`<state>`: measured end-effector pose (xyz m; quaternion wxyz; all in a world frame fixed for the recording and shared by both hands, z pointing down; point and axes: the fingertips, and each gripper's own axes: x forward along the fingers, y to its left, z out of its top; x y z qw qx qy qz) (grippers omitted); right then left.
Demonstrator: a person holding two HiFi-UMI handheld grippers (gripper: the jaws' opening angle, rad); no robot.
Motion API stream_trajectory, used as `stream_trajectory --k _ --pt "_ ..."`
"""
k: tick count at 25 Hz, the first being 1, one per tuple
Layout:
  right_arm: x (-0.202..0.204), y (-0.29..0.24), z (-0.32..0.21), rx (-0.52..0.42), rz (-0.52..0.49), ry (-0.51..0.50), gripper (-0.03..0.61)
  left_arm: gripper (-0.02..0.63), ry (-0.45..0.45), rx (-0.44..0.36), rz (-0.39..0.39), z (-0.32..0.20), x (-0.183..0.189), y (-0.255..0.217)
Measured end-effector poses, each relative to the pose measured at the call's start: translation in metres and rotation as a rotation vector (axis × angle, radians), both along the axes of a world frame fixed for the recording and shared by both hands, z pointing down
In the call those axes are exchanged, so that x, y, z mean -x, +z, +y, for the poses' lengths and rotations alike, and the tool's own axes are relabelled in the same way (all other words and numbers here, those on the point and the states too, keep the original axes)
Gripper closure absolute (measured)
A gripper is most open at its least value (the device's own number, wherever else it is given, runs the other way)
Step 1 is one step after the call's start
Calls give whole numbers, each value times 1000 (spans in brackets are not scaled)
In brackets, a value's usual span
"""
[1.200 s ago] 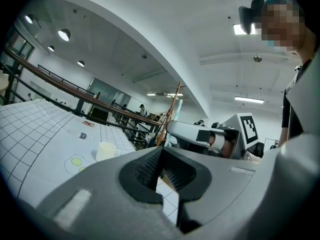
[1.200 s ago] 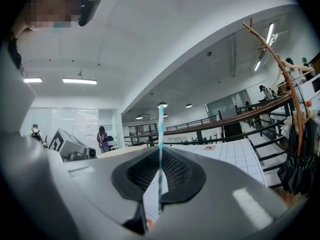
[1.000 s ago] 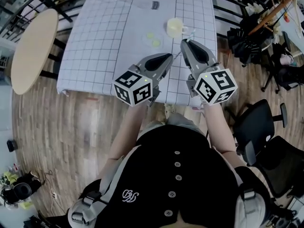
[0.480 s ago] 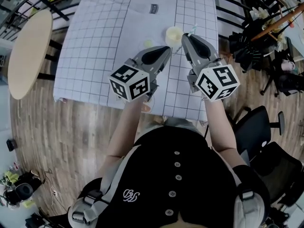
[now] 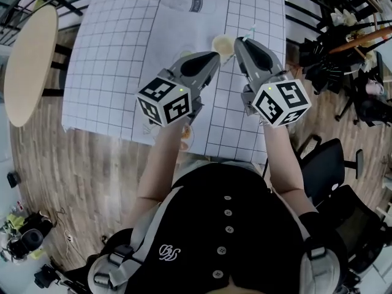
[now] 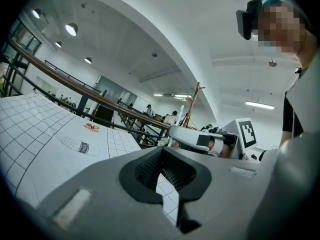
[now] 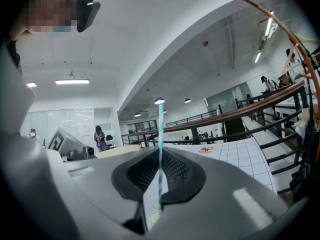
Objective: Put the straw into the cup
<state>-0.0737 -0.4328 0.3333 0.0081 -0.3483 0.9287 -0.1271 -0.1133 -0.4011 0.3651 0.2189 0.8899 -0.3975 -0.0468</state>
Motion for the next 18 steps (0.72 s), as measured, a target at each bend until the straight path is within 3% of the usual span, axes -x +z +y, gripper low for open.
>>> stream_trajectory --k 9,18 --pt "-5 28 -39 68 -11 8 562 615 -42 53 -3 -30 10 25" --pt "-5 39 -68 47 -3 3 561 615 -23 107 -23 -44 2 54"
